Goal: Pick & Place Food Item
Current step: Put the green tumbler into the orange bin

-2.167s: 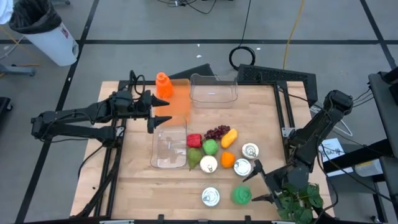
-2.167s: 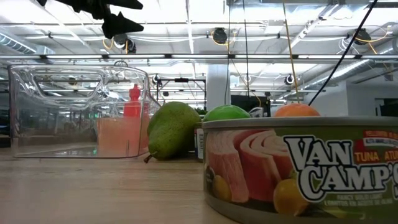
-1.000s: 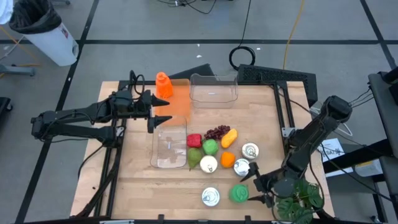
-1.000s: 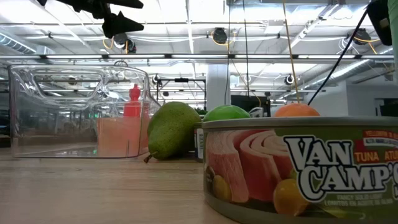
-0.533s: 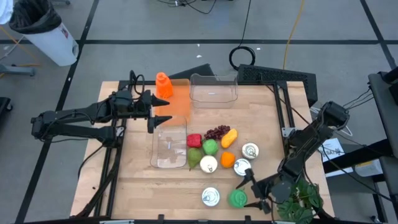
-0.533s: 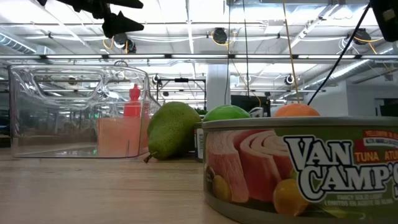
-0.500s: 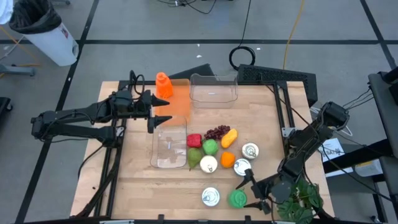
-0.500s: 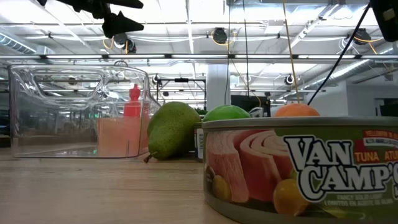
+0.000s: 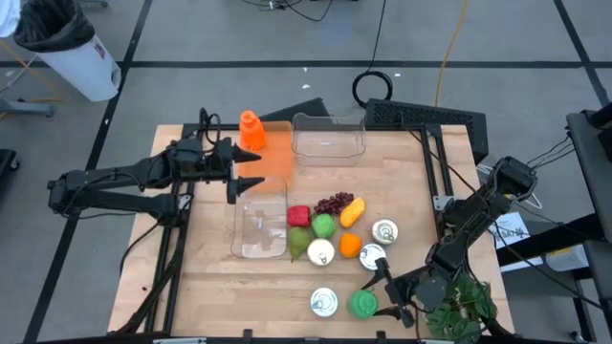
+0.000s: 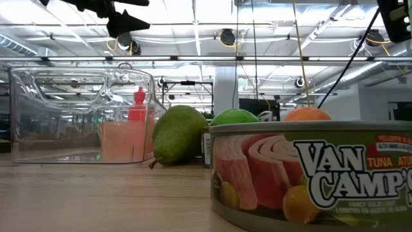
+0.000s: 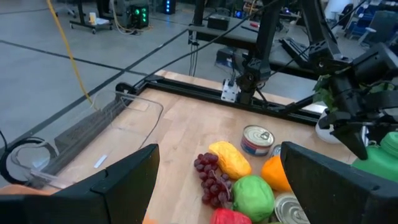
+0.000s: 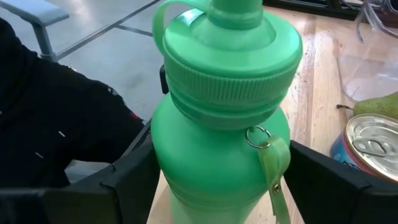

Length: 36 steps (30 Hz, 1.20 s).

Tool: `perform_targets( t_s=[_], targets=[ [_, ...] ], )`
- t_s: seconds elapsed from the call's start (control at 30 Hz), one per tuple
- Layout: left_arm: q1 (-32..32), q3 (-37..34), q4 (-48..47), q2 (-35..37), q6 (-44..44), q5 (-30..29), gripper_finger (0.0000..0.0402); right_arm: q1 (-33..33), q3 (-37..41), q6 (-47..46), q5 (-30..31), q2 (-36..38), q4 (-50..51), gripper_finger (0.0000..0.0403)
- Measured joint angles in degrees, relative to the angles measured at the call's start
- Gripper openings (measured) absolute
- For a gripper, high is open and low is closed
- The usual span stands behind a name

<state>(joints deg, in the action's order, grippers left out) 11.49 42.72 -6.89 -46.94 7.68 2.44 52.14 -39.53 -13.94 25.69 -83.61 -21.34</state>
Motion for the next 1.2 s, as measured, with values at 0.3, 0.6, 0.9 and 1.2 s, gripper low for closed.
perform_targets(
  t_s=[0.3,0.6,0.9,1.2],
  targets=[
    [0.0,0.0,2.8,0.0,0.0,0.0,0.0349,0.0,0.0,2.4,0.0,0.0,-1.3,0.0289],
    [0.0,0.0,4.1,0.0,0.2,0.0,0.0349,-0.4,0.0,5.0,0.0,4.9,-1.9,0.0288],
    [0.0,0.0,4.2,-0.6,2.5,0.5,0.0349,-4.3,0.0,7.6,2.1,11.9,-0.4,0.0288],
    [0.0,0.0,7.2,-4.2,6.3,-1.0,0.0349,-15.0,0.0,10.8,3.0,16.8,1.4,0.0288]
  ],
)
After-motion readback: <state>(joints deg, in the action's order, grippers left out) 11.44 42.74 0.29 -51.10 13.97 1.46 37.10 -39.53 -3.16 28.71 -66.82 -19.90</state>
